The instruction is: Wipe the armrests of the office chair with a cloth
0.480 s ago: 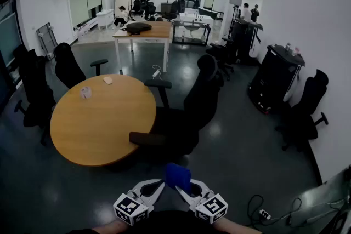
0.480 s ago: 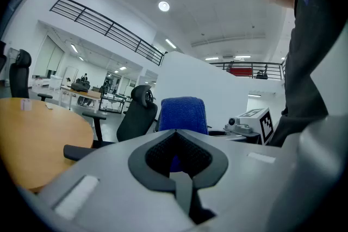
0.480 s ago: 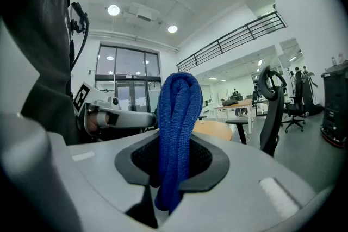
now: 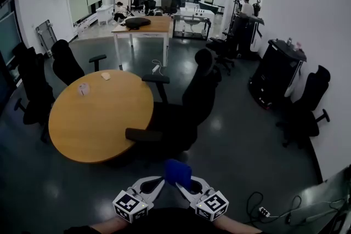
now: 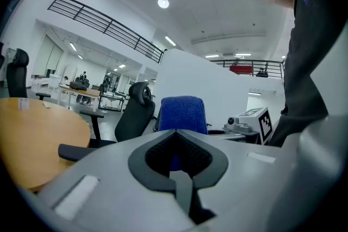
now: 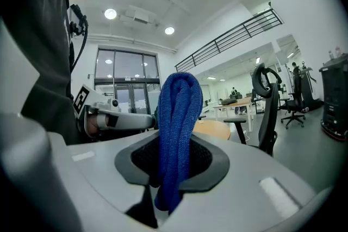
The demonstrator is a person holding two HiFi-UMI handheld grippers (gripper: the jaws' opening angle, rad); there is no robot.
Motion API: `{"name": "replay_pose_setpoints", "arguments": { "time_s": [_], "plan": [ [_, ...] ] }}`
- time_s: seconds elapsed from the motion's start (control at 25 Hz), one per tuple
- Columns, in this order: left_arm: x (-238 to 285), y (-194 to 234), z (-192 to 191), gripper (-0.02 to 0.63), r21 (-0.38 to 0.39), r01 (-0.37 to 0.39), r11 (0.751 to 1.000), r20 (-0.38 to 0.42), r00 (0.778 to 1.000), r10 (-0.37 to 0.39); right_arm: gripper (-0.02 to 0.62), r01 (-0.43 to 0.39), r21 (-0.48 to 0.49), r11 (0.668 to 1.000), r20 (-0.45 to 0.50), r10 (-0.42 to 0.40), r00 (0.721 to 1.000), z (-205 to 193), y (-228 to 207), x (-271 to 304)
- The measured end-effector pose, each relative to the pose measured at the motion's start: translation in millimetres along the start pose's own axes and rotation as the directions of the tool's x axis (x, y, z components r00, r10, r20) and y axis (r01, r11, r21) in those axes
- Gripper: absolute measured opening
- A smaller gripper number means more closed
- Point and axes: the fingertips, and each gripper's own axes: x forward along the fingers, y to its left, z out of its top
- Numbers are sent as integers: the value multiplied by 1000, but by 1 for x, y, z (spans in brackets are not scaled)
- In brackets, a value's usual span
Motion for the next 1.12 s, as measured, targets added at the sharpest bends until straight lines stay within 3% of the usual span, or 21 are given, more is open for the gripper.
{"name": "replay_pose_setpoints", "arguments": {
  "time_s": [0.28,0.76,1.12],
  "plan": [
    [25,-1,5,12,20,-61,998,-15,998,61,97,-17,43,999,41,15,999,1,-29,-12],
    [57,-12,-18,12,-35,-219,975,-53,975,217,97,-121,143,982,35,117,992,-11,-71,-36],
    [49,38,-20,12,-68,-304,950,-32,953,302,97,-136,151,979,-7,139,990,-26,-85,-9]
  ]
}}
